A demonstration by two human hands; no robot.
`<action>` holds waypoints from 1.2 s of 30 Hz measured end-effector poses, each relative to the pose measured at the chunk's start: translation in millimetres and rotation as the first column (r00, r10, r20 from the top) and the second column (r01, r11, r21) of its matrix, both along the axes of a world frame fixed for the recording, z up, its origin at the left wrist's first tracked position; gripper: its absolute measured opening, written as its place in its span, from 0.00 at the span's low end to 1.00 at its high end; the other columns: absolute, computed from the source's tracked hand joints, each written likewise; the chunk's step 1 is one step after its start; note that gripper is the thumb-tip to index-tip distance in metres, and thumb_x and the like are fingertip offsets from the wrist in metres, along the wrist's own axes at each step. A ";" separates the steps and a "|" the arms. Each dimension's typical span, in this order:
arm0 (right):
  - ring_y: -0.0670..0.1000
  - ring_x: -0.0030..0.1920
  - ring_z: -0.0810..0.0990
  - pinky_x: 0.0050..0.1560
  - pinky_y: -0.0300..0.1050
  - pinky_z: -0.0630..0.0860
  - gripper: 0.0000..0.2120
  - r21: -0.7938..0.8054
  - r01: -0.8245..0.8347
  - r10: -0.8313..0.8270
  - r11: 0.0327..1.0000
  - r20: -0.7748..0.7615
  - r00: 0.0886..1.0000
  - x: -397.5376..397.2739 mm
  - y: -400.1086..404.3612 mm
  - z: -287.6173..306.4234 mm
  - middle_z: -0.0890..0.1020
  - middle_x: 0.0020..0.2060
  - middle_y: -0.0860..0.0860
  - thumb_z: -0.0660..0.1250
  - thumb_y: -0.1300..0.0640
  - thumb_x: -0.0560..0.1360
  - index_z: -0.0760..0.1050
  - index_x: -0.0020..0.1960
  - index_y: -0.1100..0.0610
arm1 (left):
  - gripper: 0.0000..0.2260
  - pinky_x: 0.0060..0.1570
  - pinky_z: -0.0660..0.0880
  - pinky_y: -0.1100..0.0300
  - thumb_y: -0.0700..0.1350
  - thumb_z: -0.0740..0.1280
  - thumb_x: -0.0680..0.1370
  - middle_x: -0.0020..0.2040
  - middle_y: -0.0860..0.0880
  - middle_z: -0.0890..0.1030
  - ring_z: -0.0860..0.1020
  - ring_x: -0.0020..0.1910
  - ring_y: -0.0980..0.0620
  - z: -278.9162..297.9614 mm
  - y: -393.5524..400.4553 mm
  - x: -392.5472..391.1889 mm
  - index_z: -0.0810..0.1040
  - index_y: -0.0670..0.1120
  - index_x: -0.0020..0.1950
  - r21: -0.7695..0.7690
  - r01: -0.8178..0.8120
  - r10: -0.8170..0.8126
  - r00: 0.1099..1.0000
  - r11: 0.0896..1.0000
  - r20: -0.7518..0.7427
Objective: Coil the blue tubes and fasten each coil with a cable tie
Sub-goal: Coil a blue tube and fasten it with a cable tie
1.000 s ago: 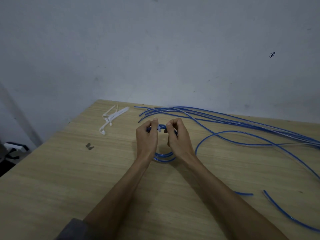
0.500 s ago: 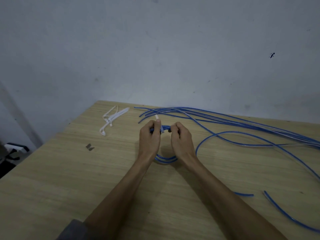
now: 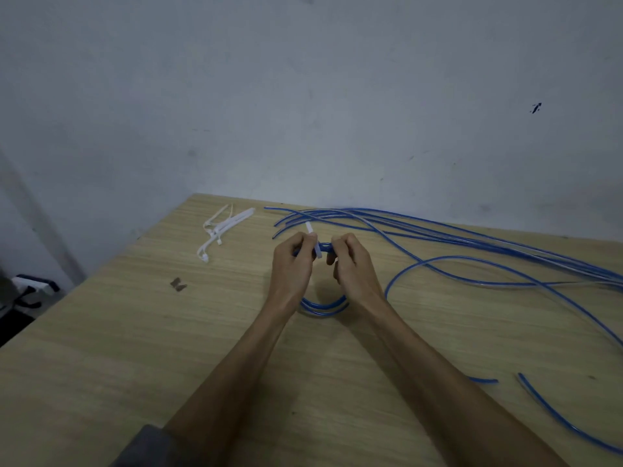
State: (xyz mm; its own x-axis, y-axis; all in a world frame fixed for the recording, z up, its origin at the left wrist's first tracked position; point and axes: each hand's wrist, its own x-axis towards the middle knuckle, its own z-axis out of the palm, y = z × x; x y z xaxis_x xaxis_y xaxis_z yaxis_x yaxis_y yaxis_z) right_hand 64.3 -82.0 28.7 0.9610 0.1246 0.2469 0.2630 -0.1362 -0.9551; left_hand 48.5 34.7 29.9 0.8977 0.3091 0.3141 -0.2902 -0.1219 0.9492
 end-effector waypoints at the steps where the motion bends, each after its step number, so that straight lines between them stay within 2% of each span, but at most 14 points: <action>1: 0.45 0.31 0.71 0.38 0.47 0.69 0.12 -0.014 -0.024 0.024 1.000 0.019 1.000 0.4 -1.8 2.2 0.78 0.35 0.48 0.59 0.49 0.83 0.74 0.45 0.53 | 0.21 0.31 0.59 0.56 0.47 0.61 0.83 0.24 0.55 0.64 0.61 0.24 0.54 -0.6 0.3 1.5 0.70 0.50 0.29 0.000 -0.001 0.001 1.000 1.000 -0.012; 3: 0.42 0.30 0.72 0.36 0.41 0.69 0.13 -0.036 -0.062 0.064 0.997 0.062 0.996 -0.4 -4.5 7.4 0.77 0.32 0.44 0.60 0.49 0.84 0.79 0.49 0.53 | 0.20 0.30 0.60 0.54 0.50 0.58 0.83 0.24 0.54 0.65 0.62 0.25 0.53 -2.8 0.5 4.4 0.69 0.53 0.29 0.030 -0.009 0.010 1.000 0.999 -0.023; 6: 0.42 0.32 0.73 0.36 0.37 0.70 0.12 -0.040 -0.075 0.079 0.996 0.122 0.989 -1.8 -6.8 11.5 0.78 0.30 0.39 0.65 0.49 0.82 0.83 0.48 0.55 | 0.17 0.32 0.61 0.54 0.56 0.54 0.80 0.25 0.56 0.67 0.64 0.26 0.53 -6.2 -0.3 7.2 0.68 0.55 0.32 0.082 0.012 -0.010 1.000 0.997 -0.024; 10: 0.41 0.39 0.79 0.42 0.35 0.73 0.08 0.034 -0.064 0.058 0.997 0.148 0.987 0.0 -10.8 10.2 0.85 0.38 0.43 0.70 0.53 0.79 0.85 0.48 0.56 | 0.15 0.32 0.60 0.54 0.57 0.54 0.78 0.27 0.57 0.67 0.63 0.27 0.54 -7.0 -1.3 6.3 0.70 0.56 0.33 0.093 0.089 -0.084 0.995 0.992 -0.048; 12: 0.39 0.41 0.80 0.42 0.32 0.73 0.07 0.080 -0.075 0.065 0.994 0.118 0.991 0.9 -12.1 10.4 0.86 0.40 0.45 0.71 0.55 0.78 0.86 0.49 0.57 | 0.11 0.32 0.60 0.55 0.54 0.57 0.77 0.26 0.57 0.68 0.63 0.26 0.54 -7.1 -1.6 7.1 0.70 0.54 0.36 0.064 0.092 -0.088 0.994 0.994 -0.063; 14: 0.38 0.40 0.80 0.40 0.30 0.72 0.07 0.096 -0.072 0.063 0.993 0.097 0.993 2.2 -11.5 10.1 0.86 0.40 0.45 0.71 0.56 0.78 0.86 0.49 0.58 | 0.11 0.30 0.60 0.56 0.52 0.59 0.77 0.25 0.57 0.68 0.63 0.25 0.55 -7.3 -1.2 8.5 0.69 0.46 0.41 0.018 0.069 -0.068 0.995 0.997 -0.072; 16: 0.37 0.40 0.80 0.40 0.31 0.72 0.06 0.118 -0.053 0.041 0.992 0.099 0.994 3.7 -10.9 9.1 0.85 0.40 0.45 0.71 0.57 0.78 0.86 0.49 0.59 | 0.12 0.30 0.61 0.56 0.52 0.60 0.78 0.26 0.57 0.69 0.63 0.25 0.55 -8.1 0.4 9.4 0.69 0.44 0.43 -0.012 0.057 -0.057 0.996 0.998 -0.070; 20: 0.38 0.38 0.79 0.39 0.32 0.72 0.07 0.139 -0.032 0.023 0.990 0.065 0.998 5.4 -11.9 8.2 0.84 0.38 0.43 0.72 0.56 0.77 0.86 0.50 0.58 | 0.13 0.31 0.62 0.56 0.52 0.60 0.83 0.27 0.57 0.69 0.64 0.25 0.57 -8.1 -2.0 6.4 0.71 0.47 0.41 0.021 0.057 -0.055 0.996 0.998 -0.077; 24: 0.42 0.28 0.72 0.32 0.37 0.69 0.09 0.155 -0.070 0.073 0.985 -0.013 0.997 3.5 -12.0 10.1 0.85 0.41 0.54 0.73 0.54 0.77 0.85 0.50 0.60 | 0.17 0.35 0.63 0.51 0.61 0.57 0.78 0.31 0.55 0.69 0.65 0.28 0.54 -9.1 -4.7 6.0 0.67 0.47 0.42 0.056 0.027 -0.023 0.997 0.998 -0.074; 27: 0.47 0.25 0.66 0.28 0.40 0.64 0.09 0.170 -0.083 0.099 0.982 -0.090 0.991 2.8 -15.2 15.6 0.84 0.39 0.55 0.74 0.54 0.76 0.85 0.51 0.59 | 0.14 0.36 0.64 0.51 0.56 0.57 0.80 0.32 0.55 0.71 0.67 0.29 0.55 -9.1 -4.2 5.8 0.66 0.47 0.43 0.123 0.019 -0.009 0.997 0.992 -0.080; 29: 0.45 0.25 0.66 0.27 0.39 0.63 0.09 0.162 -0.094 0.112 0.982 -0.106 0.988 3.8 -18.0 18.6 0.83 0.37 0.53 0.74 0.55 0.76 0.86 0.50 0.60 | 0.12 0.35 0.64 0.53 0.51 0.57 0.83 0.30 0.57 0.72 0.67 0.28 0.56 -9.6 -6.3 5.9 0.66 0.46 0.43 0.129 0.020 -0.010 0.997 0.991 -0.081; 31: 0.43 0.25 0.67 0.28 0.38 0.63 0.09 0.148 -0.113 0.129 0.983 -0.107 0.986 4.4 -18.6 19.5 0.83 0.36 0.51 0.73 0.57 0.76 0.85 0.48 0.63 | 0.12 0.34 0.64 0.54 0.51 0.56 0.83 0.31 0.56 0.72 0.67 0.28 0.57 -8.7 -8.5 5.7 0.65 0.46 0.44 0.103 0.017 -0.009 0.997 0.995 -0.077; 34: 0.47 0.27 0.65 0.29 0.40 0.63 0.09 0.153 -0.133 0.150 0.979 -0.112 0.982 6.4 -19.7 18.0 0.81 0.34 0.47 0.72 0.56 0.77 0.83 0.51 0.62 | 0.12 0.32 0.65 0.53 0.50 0.54 0.85 0.35 0.48 0.71 0.67 0.28 0.54 -5.5 -10.1 1.8 0.64 0.47 0.44 0.017 -0.009 0.010 0.997 1.000 -0.072; 36: 0.47 0.28 0.65 0.29 0.39 0.65 0.09 0.135 -0.158 0.171 0.978 -0.094 0.981 7.5 -20.7 17.3 0.80 0.36 0.46 0.71 0.55 0.78 0.82 0.52 0.61 | 0.12 0.31 0.68 0.54 0.48 0.52 0.86 0.35 0.47 0.72 0.71 0.27 0.54 -3.0 -11.6 -1.7 0.64 0.46 0.45 -0.024 -0.023 0.022 0.997 0.999 -0.070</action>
State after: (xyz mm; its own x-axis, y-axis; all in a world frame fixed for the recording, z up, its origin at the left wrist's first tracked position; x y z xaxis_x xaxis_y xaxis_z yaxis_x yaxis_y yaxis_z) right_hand 71.8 -102.7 46.0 0.9512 0.2574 0.1702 0.1697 0.0244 -0.9852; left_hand 46.8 23.1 26.9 0.9099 0.3364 0.2427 -0.2204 -0.1036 0.9699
